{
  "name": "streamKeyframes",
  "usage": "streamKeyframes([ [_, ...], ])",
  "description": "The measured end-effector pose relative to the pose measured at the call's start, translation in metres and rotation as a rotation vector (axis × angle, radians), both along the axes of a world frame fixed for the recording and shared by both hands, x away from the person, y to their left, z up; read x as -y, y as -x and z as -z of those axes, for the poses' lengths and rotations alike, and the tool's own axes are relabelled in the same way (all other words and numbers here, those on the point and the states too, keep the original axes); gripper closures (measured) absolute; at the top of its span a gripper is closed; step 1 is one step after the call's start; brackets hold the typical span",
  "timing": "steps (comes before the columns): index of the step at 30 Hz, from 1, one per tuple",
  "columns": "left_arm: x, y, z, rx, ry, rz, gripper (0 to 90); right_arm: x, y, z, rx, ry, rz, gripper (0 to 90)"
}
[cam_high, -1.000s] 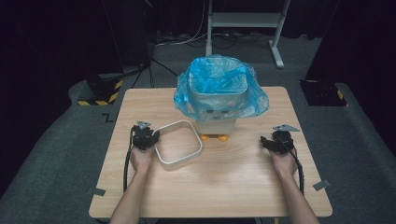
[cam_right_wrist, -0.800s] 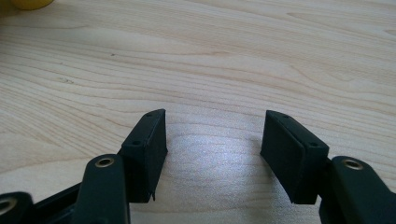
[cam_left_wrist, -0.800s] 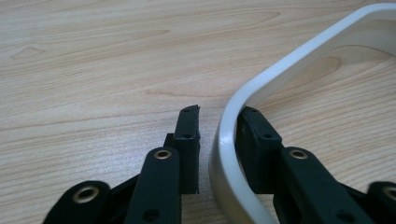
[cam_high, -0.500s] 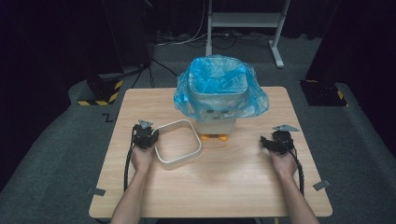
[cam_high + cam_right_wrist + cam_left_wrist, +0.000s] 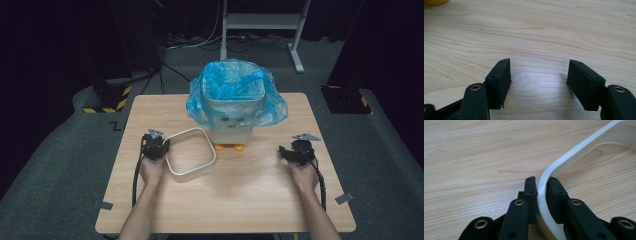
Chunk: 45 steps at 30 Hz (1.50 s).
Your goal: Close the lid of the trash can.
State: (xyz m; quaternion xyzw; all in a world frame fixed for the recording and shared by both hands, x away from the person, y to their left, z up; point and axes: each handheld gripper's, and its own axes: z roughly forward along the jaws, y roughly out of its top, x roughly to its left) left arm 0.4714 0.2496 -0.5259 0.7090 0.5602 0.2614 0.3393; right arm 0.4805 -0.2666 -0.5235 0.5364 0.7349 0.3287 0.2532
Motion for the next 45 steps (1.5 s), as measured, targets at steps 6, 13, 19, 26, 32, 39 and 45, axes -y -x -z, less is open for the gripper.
streamKeyframes([
  [6,-0.002,0.003,0.000,0.000,0.018,0.006,79.1,0.000,0.000,0.000,-0.003,-0.002,0.006,34.7],
  [13,-0.007,0.008,-0.003,-0.012,0.040,-0.007,80.2,0.000,0.000,0.000,-0.002,0.000,0.006,34.9],
  [19,-0.007,0.011,-0.007,-0.016,0.037,0.003,80.2,0.000,0.000,0.000,-0.003,-0.001,0.006,34.6],
  [26,-0.004,0.016,-0.016,-0.012,0.037,0.030,80.3,0.000,0.000,0.000,-0.001,0.001,0.005,34.2],
  [32,-0.004,0.023,-0.027,-0.003,0.053,0.044,80.4,0.000,0.000,0.000,-0.004,-0.005,0.007,34.2],
  [39,-0.006,0.032,-0.040,0.003,0.068,0.063,80.3,0.001,0.000,0.000,-0.003,-0.004,0.006,34.1],
  [45,-0.004,0.038,-0.053,-0.003,0.058,0.087,80.3,0.000,0.000,0.000,-0.003,-0.003,0.009,34.1],
])
